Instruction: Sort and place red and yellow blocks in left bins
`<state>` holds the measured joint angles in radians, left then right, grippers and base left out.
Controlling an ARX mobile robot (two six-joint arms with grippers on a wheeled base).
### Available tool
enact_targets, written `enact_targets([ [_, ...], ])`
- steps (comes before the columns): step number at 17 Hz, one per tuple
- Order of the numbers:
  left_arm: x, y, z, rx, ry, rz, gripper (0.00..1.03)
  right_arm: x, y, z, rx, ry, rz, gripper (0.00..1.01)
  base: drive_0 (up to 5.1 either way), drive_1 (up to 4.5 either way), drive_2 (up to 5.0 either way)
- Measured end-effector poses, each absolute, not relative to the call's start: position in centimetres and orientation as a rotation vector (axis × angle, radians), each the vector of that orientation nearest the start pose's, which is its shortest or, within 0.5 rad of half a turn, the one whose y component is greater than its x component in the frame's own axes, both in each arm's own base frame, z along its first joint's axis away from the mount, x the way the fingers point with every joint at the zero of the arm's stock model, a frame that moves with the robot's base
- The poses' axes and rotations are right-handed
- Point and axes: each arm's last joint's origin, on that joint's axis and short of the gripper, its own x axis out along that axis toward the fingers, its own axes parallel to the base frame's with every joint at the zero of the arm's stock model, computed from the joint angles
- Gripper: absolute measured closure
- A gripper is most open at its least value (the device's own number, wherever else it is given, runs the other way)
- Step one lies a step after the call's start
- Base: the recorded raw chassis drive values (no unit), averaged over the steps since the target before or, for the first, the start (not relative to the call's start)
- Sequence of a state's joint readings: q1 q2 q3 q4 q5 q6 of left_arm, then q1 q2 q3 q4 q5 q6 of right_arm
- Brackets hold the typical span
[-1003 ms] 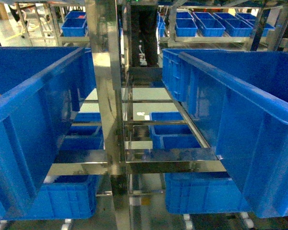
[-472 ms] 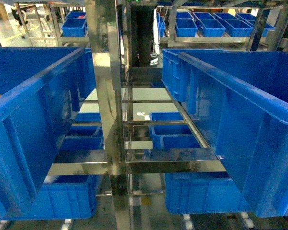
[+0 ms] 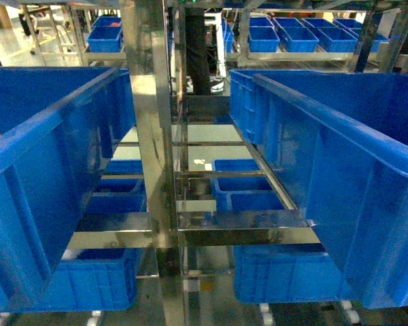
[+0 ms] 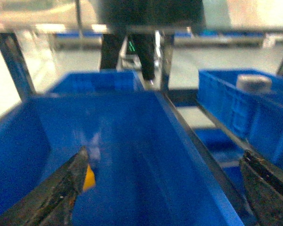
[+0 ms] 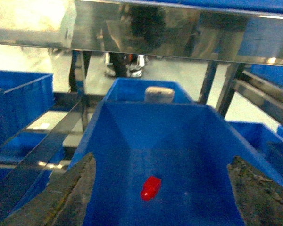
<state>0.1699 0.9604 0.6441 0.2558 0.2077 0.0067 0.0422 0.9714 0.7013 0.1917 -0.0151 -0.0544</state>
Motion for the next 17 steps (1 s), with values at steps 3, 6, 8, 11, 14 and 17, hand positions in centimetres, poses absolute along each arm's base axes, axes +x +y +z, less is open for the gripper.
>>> enact_targets([
  [3, 18.7, 1.8, 25.7, 0.007, -0.009, -0.005, 0.47, 18.9, -0.1, 26.1, -0.017, -0.013, -0.009, 0.51, 0.0, 0.0, 0.0],
  [6, 16.6, 1.1, 22.2, 0.005, 0.009, 0.006, 0.88, 16.6, 0.0, 22.5, -0.015, 0.0, 0.0, 0.95, 0.0, 0.0, 0.0],
  [8, 15.5, -0.2, 21.0, 0.004, 0.0, -0.02, 1.01, 15.6, 0.0, 21.1, -0.012, 0.004, 0.0, 0.99, 0.0, 0.0, 0.0],
  [11, 14.2, 0.0, 19.6, 0.003, 0.004, 0.003, 1.01, 14.3, 0.0, 19.6, -0.012, 0.004, 0.0, 0.99, 0.0, 0.0, 0.0],
  [14, 13.3, 0.0, 18.7, 0.003, 0.004, 0.002, 1.01, 13.3, 0.0, 18.7, -0.011, 0.004, 0.0, 0.99, 0.0, 0.0, 0.0],
  [17, 12.6, 0.0, 17.9, 0.003, 0.005, 0.002, 1.01, 12.6, 0.0, 18.0, -0.011, 0.005, 0.0, 0.99, 0.0, 0.0, 0.0],
])
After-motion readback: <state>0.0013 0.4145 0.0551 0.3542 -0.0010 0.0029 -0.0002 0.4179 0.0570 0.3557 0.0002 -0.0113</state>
